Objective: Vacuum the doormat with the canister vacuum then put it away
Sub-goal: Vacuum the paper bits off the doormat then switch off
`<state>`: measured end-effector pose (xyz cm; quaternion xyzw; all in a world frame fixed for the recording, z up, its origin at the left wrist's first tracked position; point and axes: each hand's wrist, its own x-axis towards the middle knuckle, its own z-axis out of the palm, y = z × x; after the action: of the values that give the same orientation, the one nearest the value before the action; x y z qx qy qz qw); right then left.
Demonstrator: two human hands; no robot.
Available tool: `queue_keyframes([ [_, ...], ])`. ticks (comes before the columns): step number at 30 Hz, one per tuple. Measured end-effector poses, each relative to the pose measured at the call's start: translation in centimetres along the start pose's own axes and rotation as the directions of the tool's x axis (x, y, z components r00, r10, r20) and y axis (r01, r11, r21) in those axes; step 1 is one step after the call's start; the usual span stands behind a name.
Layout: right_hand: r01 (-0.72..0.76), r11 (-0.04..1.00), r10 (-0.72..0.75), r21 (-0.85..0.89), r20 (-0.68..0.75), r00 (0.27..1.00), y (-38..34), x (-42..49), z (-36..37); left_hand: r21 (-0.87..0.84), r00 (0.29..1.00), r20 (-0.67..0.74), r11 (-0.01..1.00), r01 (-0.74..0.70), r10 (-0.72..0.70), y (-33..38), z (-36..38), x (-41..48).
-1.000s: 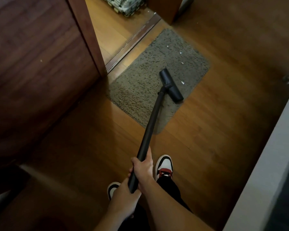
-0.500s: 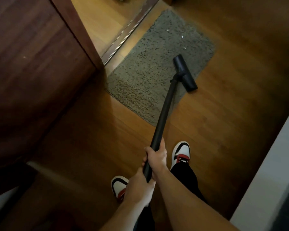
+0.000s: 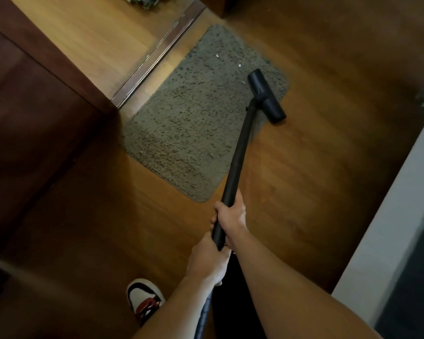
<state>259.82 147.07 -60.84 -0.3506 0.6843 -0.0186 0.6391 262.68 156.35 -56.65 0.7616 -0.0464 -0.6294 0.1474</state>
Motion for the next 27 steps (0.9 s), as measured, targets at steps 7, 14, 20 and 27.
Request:
queue_keyframes([
  [7,-0.005,1.000,0.005,0.004,-0.009,1.000,-0.2,0.5,-0.2,-0.010,1.000,0.001,1.000,-0.001,0.001,0.2,0.2,0.6],
  [14,-0.028,1.000,0.028,0.000,-0.017,0.999,3.1,-2.5,2.8,-0.024,0.999,-0.036,0.999,-0.037,0.037,-4.6,-1.4,-1.5],
  [20,-0.039,0.999,0.039,-0.013,-0.008,0.999,6.6,-6.5,7.5,0.012,0.996,-0.038,0.997,-0.076,0.076,-10.2,-5.1,-3.4],
  [27,-0.061,0.997,0.062,-0.048,0.040,0.997,10.5,-11.0,13.6,-0.046,0.996,0.071,0.998,0.049,-0.046,-16.3,-10.4,-5.6],
])
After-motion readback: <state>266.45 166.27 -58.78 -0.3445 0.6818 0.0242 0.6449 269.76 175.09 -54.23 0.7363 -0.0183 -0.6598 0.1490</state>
